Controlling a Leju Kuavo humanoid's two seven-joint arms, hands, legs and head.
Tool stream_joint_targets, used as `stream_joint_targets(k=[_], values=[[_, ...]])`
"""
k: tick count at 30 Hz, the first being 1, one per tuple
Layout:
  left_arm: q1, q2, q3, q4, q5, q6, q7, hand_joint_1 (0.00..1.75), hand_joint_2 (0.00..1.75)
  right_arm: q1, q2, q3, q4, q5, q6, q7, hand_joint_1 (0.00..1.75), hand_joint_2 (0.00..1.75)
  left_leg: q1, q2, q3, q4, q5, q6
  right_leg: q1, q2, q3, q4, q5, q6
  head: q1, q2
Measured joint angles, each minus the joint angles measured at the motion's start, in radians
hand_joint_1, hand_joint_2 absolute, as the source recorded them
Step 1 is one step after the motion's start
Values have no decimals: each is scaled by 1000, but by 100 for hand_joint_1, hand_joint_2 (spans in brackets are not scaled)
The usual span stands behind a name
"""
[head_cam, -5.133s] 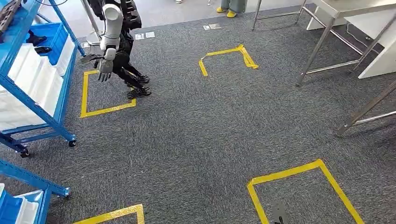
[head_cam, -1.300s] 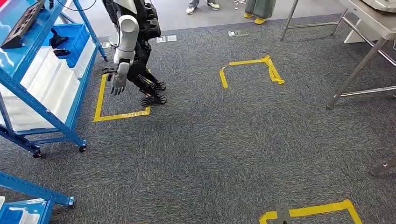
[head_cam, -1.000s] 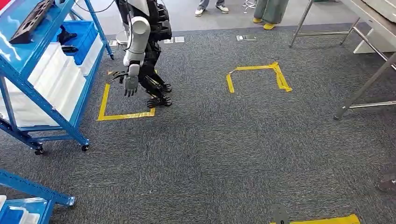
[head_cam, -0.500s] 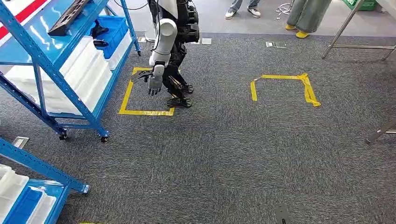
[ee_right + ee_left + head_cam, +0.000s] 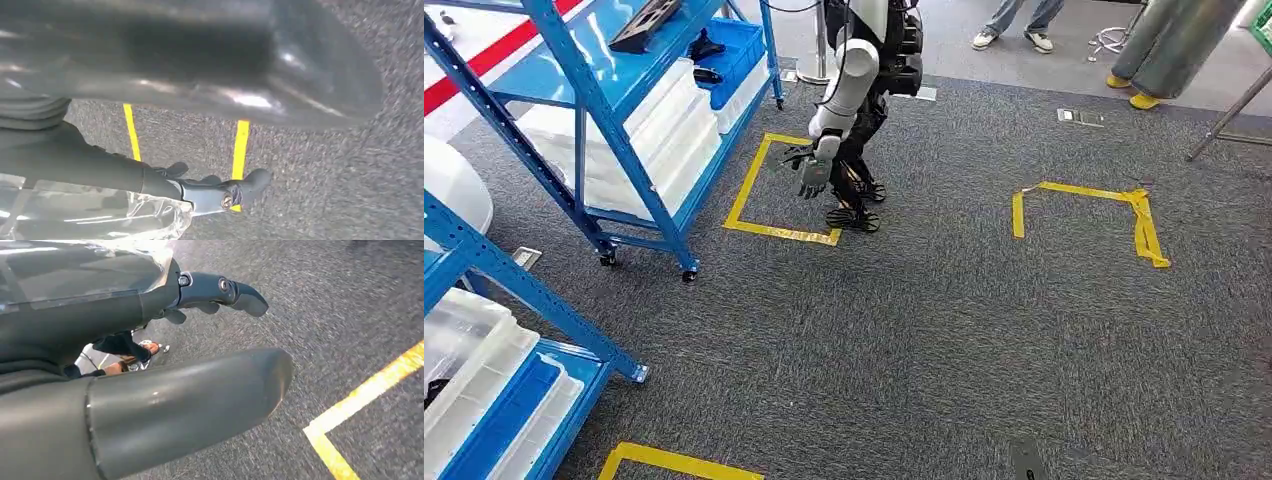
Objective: Take the parts from the cabinet and place them on the table.
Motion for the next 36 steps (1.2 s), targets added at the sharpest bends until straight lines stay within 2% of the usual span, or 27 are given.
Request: stream_joint_targets(k=[1,2,3,5,6,8,9,10,12,14,15,16,17,18,20,21,23,24,25,26,29,30,31,32,33,35,36], values=[[0,-1,0,0,0,2,0,0,0,-1,0,0,0,0,0,0,0,0,-3,-6,8,-7,1,4,-6,54,-5,30,-15,-2,2,0],[-1,2,0,0,-1,2,0,0,0,-1,2,1,1,0,0,0,0,0,-2,-14,8,-6,3,10,-5,90,-35,92,-44,-10,2,0],[-4,2,-1,0,-2,1,0,0,0,1,1,1,1,-1,0,0,0,0,-2,-28,7,-6,2,13,-5,111,-78,172,-76,-16,3,0],[-4,1,-6,0,-2,1,0,0,0,8,-3,0,1,-3,0,2,0,0,-4,-62,8,-5,1,14,-4,123,-159,311,-113,-15,3,0],[-3,1,-6,0,-2,1,0,0,0,9,-3,0,1,-3,0,3,0,0,-4,-79,10,-5,0,14,-4,123,-169,308,-98,-7,3,0],[-2,1,-7,0,-2,1,0,0,0,8,-3,0,1,-2,0,3,0,0,-2,-109,15,-4,-2,10,-7,130,-123,174,-22,15,3,0],[-2,1,-7,0,-2,1,0,0,0,7,-4,0,1,-2,0,3,0,0,-1,-124,18,-4,-4,7,-11,152,-81,73,24,24,4,0],[-2,1,-9,0,-5,1,0,0,0,8,-5,0,1,-3,-1,3,0,0,-1,-136,17,-3,-6,3,-17,198,-55,3,48,25,5,0],[-2,1,-11,0,-8,3,0,0,0,5,-4,-1,1,-6,-3,3,0,0,-9,-155,14,1,-11,-6,-10,179,-50,-2,50,-2,3,0],[4,1,-14,0,-8,6,0,0,0,4,-2,-3,1,-5,-7,3,0,0,-3,-170,12,-6,-7,-17,-4,165,-42,-2,51,-16,3,0],[5,3,-14,0,-8,10,0,0,0,4,3,-3,1,-4,-7,2,0,0,-3,-178,11,-2,-10,-21,-23,152,-41,-8,56,-24,3,0],[5,1,-14,1,-7,14,0,0,0,3,1,-4,0,-1,-9,2,0,0,-7,-126,6,16,-24,-25,-16,143,-38,-9,55,-25,2,0],[3,1,-15,0,-4,23,0,0,0,5,3,-4,0,1,-9,-1,0,0,-6,-69,-22,73,-61,-31,-17,129,-35,-9,52,-42,-7,0],[-1,2,-15,0,-2,30,0,0,0,9,4,-4,0,2,-9,-1,0,0,-3,-40,-67,161,-105,-37,-13,114,-34,-9,49,-46,-6,0],[-1,1,-15,1,0,48,0,0,0,12,3,-4,0,8,-9,-2,0,0,2,-23,-143,300,-153,-44,-9,84,-33,-9,45,-51,-6,0],[0,-1,-15,1,2,58,0,0,0,11,3,-4,0,12,-9,-2,0,0,5,-21,-154,313,-144,-46,-9,70,-32,-9,44,-52,-7,0],[3,-2,-14,1,9,75,0,0,0,9,4,-4,0,18,-9,-3,0,0,8,-11,-104,205,-71,-45,-9,46,-26,-9,38,-47,-7,0],[2,-2,-14,0,10,81,0,0,0,9,5,-4,0,18,-9,-3,0,0,7,11,-45,97,-23,-40,-9,32,-19,-9,33,-44,-7,0],[0,-2,-14,0,10,84,0,0,0,9,5,-4,0,18,-9,-3,0,0,2,64,-3,25,-2,-31,-7,23,-12,-9,29,-39,-7,0],[-5,-2,-14,1,11,84,0,0,0,9,6,-4,0,18,-9,-3,0,0,-5,90,6,11,-12,-28,5,12,-13,-9,22,-30,-6,0],[-3,-3,-14,0,11,87,-1,0,0,2,6,-4,0,18,-10,-3,0,0,-15,48,0,7,-15,-11,-4,-25,8,-19,18,-14,-6,0],[-2,-3,-14,0,11,89,-1,0,0,-1,8,-4,0,18,-10,-3,0,0,-13,31,6,-8,-6,-3,3,-34,17,-23,16,-7,-6,0],[-1,-6,-14,1,11,90,-1,0,0,-1,6,-4,0,19,-10,-4,0,0,-2,19,19,-20,5,0,-2,21,10,-7,8,-3,-5,0],[-4,-6,-14,0,11,91,-1,0,0,-1,8,-3,0,19,-10,-4,0,0,1,7,20,-23,8,6,-4,76,-9,35,-18,-9,-5,0],[-5,-6,-14,0,11,90,-2,0,0,2,6,-3,0,19,-10,-4,0,0,2,-9,18,-23,9,8,-4,105,-47,116,-55,-17,-3,0],[-6,-9,-14,0,11,90,-2,0,0,10,2,-3,0,18,-10,-4,0,0,1,-46,17,-23,8,9,-3,119,-130,270,-106,-20,-3,0],[-5,-9,-14,0,11,90,-2,0,0,10,2,-3,0,18,-10,-4,0,0,1,-62,18,-23,8,8,-3,121,-150,294,-103,-14,-3,0]])
